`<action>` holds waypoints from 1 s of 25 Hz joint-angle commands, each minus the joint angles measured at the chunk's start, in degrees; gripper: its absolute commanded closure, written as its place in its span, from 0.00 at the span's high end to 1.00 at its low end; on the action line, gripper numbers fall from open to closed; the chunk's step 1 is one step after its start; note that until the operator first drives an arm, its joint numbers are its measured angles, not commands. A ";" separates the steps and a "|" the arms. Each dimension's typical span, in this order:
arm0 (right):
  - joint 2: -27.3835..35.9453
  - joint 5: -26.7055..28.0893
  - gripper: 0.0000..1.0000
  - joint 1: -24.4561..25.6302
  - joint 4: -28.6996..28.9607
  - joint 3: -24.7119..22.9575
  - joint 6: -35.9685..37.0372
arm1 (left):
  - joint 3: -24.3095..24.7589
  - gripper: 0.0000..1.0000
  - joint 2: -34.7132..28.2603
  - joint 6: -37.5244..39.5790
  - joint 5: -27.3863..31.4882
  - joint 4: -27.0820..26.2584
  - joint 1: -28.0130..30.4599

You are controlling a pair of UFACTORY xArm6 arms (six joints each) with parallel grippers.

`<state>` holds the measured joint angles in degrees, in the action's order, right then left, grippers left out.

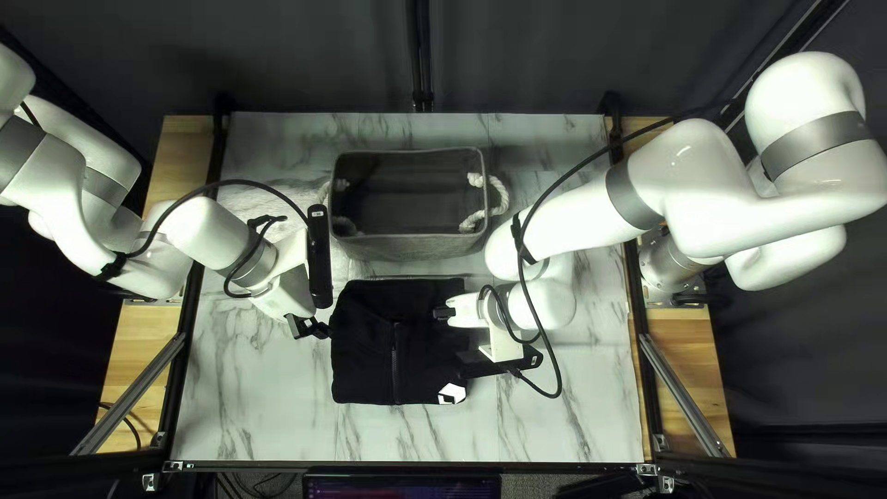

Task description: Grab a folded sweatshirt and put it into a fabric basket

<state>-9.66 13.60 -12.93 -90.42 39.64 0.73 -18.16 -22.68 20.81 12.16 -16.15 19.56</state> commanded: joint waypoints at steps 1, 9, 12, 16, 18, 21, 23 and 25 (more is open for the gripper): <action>0.29 -0.36 0.00 0.51 -0.08 -0.15 0.31 | 0.13 1.00 -0.07 0.12 -0.07 0.08 0.01; 0.10 -0.89 0.00 0.95 1.26 0.03 2.09 | 0.27 1.00 -0.04 0.84 -0.48 0.67 0.27; 1.25 -0.75 0.00 0.91 1.67 -1.01 2.42 | -0.85 1.00 2.30 -2.66 -1.39 -2.72 0.27; 2.04 -0.50 0.00 0.72 1.96 -1.81 2.28 | -0.90 1.00 4.54 -4.64 -3.05 -4.98 0.27; 2.38 -0.39 0.00 0.56 2.06 -2.11 2.15 | -1.01 1.00 6.35 -5.29 -4.67 -6.32 0.41; 2.25 -0.24 0.00 0.33 2.19 -2.04 1.94 | -3.26 1.00 10.58 -6.58 -5.93 -8.83 0.32; 2.16 -0.24 0.00 0.34 2.34 -1.96 2.07 | -4.97 1.00 12.95 -6.71 -5.90 -9.11 -0.12; 2.17 -0.21 0.00 0.29 2.82 -1.94 2.55 | -5.91 1.00 14.30 -5.73 -5.74 -8.14 -0.48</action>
<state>-7.49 13.35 -12.59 -87.97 37.67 2.92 -22.77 -10.15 14.40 6.41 -24.82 19.52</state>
